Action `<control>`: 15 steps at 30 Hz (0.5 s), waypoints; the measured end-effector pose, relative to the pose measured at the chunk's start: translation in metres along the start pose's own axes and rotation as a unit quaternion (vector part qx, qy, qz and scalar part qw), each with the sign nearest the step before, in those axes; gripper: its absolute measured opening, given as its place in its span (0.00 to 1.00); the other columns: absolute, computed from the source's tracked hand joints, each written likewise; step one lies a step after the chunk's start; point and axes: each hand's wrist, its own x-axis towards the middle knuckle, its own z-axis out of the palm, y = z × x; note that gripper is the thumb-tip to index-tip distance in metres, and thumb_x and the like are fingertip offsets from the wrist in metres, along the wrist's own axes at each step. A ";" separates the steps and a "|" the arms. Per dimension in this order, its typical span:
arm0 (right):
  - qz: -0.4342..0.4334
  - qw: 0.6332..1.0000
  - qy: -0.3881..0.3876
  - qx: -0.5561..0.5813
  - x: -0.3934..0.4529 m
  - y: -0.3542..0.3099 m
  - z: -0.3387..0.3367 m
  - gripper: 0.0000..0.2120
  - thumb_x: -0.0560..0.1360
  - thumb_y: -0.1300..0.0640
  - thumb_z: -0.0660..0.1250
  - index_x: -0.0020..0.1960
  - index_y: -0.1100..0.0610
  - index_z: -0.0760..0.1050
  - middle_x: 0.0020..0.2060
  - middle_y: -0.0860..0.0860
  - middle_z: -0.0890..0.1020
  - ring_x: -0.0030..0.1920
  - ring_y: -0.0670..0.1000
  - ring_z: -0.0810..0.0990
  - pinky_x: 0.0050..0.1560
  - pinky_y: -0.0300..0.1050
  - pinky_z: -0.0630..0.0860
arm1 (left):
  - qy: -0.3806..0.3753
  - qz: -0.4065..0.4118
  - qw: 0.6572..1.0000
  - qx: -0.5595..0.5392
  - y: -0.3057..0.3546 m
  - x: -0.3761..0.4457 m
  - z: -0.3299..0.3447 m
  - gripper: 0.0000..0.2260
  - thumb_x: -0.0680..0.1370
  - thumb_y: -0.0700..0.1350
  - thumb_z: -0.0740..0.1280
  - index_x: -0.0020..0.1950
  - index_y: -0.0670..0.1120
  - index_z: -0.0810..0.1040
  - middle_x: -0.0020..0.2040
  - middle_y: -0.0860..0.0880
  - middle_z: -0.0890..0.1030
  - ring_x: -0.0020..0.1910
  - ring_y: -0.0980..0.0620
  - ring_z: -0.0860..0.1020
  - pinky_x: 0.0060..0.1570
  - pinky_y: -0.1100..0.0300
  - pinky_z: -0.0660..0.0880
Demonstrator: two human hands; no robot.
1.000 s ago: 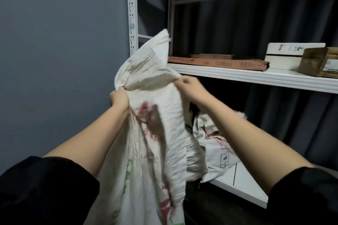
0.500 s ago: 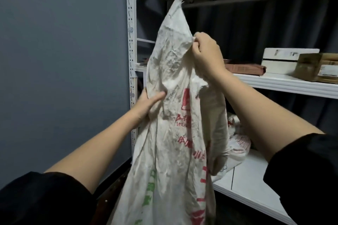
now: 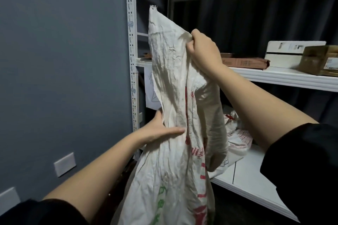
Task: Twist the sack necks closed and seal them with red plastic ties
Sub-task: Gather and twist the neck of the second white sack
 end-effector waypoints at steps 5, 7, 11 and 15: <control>0.041 0.961 -0.030 0.273 0.000 -0.015 0.005 0.02 0.76 0.57 0.61 0.48 0.53 0.68 0.34 0.44 0.72 0.34 0.42 0.70 0.40 0.40 0.68 | 0.204 0.073 0.975 -0.057 -0.011 0.027 0.010 0.16 0.76 0.34 0.61 0.64 0.41 0.74 0.55 0.48 0.80 0.52 0.52 0.78 0.45 0.67 0.73; 0.094 0.929 -0.089 0.346 -0.007 -0.006 0.003 0.12 0.75 0.51 0.67 0.55 0.54 0.68 0.40 0.46 0.75 0.39 0.41 0.74 0.42 0.37 0.71 | 0.265 0.067 0.957 -0.098 -0.017 0.035 0.006 0.14 0.79 0.37 0.60 0.64 0.41 0.72 0.55 0.50 0.77 0.55 0.50 0.76 0.48 0.66 0.69; 0.194 0.863 -0.262 0.387 -0.038 0.029 0.009 0.22 0.73 0.41 0.67 0.61 0.51 0.66 0.55 0.48 0.79 0.57 0.45 0.77 0.63 0.49 0.69 | 0.279 0.044 0.939 -0.195 -0.028 0.039 -0.009 0.10 0.81 0.38 0.59 0.60 0.38 0.74 0.54 0.42 0.79 0.54 0.43 0.78 0.51 0.53 0.77; 0.236 0.810 -0.329 0.424 -0.075 0.044 0.033 0.07 0.73 0.53 0.68 0.48 0.50 0.70 0.41 0.45 0.79 0.47 0.44 0.76 0.55 0.46 0.68 | 0.250 0.027 0.931 -0.265 -0.031 0.038 -0.022 0.09 0.81 0.39 0.59 0.55 0.38 0.76 0.43 0.44 0.83 0.43 0.47 0.82 0.43 0.55 0.80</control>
